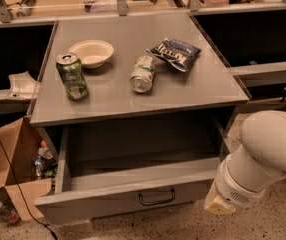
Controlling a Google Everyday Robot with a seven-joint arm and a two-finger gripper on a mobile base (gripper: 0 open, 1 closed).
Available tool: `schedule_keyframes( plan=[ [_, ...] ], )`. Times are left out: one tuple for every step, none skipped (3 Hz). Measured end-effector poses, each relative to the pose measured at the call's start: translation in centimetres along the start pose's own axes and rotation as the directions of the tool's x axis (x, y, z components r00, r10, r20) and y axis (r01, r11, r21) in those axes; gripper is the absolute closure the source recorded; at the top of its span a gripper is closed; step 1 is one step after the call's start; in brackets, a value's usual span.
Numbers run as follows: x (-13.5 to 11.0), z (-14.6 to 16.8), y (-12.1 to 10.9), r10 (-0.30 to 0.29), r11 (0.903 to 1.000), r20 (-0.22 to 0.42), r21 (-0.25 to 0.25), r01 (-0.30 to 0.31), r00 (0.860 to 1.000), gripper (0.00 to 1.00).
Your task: Close top drawer
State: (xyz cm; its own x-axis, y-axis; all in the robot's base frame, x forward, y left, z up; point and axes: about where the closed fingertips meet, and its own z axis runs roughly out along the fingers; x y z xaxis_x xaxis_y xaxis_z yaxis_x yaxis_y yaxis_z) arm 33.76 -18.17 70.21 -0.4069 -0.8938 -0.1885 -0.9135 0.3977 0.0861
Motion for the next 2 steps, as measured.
schedule_keyframes(
  plan=[
    [-1.42,2.85,-1.42,0.013,0.9999,0.021,-0.009,-0.013,1.0,1.0],
    [-1.57,3.65,-1.8,0.017,0.9997,0.024,-0.017,-0.017,1.0,1.0]
  ],
)
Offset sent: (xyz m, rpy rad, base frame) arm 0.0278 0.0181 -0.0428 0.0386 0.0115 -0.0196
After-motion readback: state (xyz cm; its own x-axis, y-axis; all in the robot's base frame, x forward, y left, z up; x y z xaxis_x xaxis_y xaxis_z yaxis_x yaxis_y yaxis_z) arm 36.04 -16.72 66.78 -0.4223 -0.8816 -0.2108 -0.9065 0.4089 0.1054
